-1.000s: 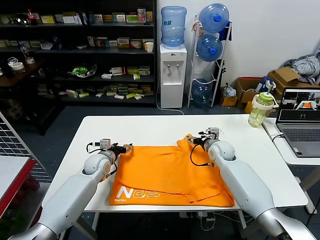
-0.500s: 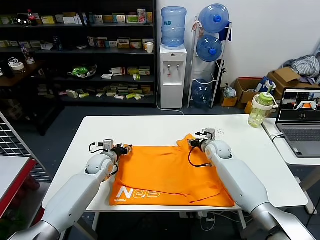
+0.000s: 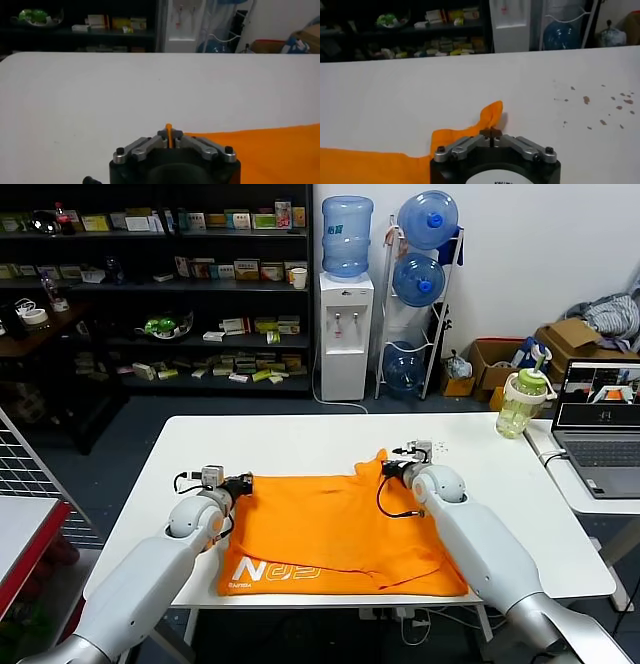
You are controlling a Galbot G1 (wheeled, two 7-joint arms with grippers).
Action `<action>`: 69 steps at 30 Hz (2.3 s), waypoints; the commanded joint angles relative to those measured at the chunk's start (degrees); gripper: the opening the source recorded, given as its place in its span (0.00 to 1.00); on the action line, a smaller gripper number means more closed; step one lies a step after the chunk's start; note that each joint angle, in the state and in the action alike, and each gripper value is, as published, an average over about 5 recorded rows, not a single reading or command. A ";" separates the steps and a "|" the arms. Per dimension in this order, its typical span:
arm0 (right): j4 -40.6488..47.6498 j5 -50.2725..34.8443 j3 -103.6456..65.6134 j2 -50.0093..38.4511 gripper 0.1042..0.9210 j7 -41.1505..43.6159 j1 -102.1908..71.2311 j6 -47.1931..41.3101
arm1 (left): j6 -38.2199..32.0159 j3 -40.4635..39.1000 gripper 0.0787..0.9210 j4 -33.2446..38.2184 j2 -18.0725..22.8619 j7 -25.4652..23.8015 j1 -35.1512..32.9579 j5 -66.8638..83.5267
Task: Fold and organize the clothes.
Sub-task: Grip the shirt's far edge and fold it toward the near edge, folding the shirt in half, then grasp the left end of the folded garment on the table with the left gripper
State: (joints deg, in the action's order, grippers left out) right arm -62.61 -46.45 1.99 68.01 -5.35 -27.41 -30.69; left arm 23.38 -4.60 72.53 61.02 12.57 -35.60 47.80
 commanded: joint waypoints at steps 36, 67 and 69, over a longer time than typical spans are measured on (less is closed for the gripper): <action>-58.19 -13.42 -32.89 -23.93 0.22 -10.00 -55.93 -6.67 | -0.32 11.31 0.17 42.45 -14.92 9.27 -35.90 -4.10; -59.57 -12.22 -36.57 -21.77 0.88 -10.12 -58.66 -6.20 | -4.21 10.99 0.61 30.32 -5.99 8.93 -37.08 -7.32; -59.53 -12.19 -36.53 -21.62 0.88 -10.17 -58.69 -6.17 | -4.88 10.97 0.55 30.24 -5.72 9.00 -37.10 -7.72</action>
State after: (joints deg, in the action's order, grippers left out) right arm -121.77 -58.69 -34.03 46.27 -15.43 -85.44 -36.90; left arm 19.38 6.57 104.41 54.23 21.48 -72.41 40.66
